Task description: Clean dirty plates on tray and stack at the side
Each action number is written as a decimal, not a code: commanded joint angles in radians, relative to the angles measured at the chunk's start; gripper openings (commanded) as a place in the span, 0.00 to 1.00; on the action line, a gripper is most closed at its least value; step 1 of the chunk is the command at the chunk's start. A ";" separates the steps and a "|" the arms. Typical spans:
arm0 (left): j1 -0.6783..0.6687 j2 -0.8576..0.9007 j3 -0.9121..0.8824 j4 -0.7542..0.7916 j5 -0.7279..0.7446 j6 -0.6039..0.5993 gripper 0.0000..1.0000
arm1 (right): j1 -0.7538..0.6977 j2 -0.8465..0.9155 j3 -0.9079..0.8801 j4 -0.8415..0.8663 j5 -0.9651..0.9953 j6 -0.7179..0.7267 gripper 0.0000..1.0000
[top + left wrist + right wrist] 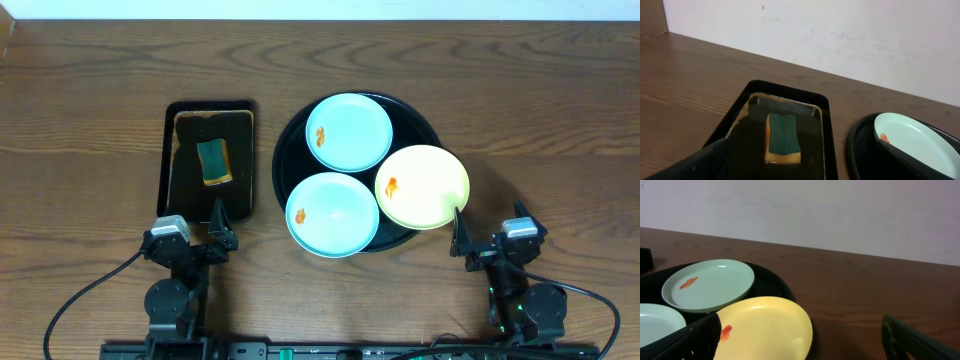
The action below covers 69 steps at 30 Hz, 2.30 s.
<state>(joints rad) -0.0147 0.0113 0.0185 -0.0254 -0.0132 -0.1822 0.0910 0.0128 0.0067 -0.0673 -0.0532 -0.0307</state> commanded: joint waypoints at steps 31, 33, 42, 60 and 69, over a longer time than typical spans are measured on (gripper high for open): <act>0.005 -0.005 -0.014 -0.002 -0.046 0.035 0.90 | 0.008 -0.002 -0.001 -0.004 -0.003 -0.008 0.99; 0.005 -0.005 -0.014 0.020 0.014 0.035 0.90 | 0.008 -0.002 -0.001 -0.003 -0.003 -0.008 0.99; 0.005 -0.005 -0.014 0.158 0.116 0.035 0.90 | 0.008 -0.002 -0.001 0.008 -0.008 -0.008 0.99; 0.005 0.387 0.478 -0.183 0.237 -0.006 0.91 | 0.008 0.267 0.369 -0.126 -0.199 -0.008 0.99; 0.005 0.753 0.881 -0.513 0.350 -0.006 0.91 | 0.008 0.743 0.810 -0.427 -0.301 -0.007 0.99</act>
<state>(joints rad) -0.0147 0.6735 0.7692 -0.4625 0.2623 -0.1833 0.0910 0.6277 0.6685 -0.4183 -0.2825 -0.0349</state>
